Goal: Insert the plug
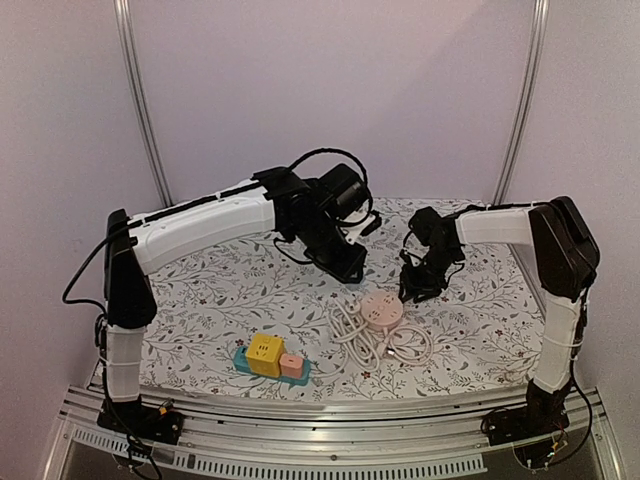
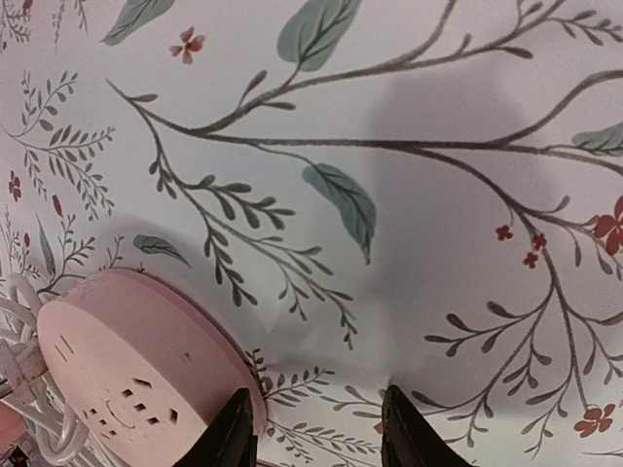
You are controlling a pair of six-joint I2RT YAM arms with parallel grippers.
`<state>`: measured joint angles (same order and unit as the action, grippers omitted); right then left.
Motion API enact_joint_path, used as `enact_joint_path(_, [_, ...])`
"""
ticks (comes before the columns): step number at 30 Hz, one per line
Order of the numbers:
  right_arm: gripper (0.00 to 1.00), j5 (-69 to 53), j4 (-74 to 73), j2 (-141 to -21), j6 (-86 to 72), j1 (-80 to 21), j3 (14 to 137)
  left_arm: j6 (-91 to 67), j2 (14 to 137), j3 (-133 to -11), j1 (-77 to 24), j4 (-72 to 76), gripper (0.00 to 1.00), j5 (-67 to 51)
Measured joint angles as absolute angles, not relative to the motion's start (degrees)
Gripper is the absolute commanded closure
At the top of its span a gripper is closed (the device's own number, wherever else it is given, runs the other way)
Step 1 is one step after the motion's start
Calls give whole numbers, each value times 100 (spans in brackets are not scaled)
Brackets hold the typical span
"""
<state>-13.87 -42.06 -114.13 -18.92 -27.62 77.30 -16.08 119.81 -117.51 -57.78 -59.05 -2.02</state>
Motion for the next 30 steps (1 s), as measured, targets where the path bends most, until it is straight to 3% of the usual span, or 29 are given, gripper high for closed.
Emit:
enact_joint_path(16, [56, -1562, -4226, -11764, -1621, -3933, 8320, -1466, 11981, -11749, -5614, -6630, 100, -237])
enact_joint_path(30, [52, -1251, -4388, -11769, -1780, -3520, 8320, -1737, 12130, -11791, -5249, -6980, 100, -434])
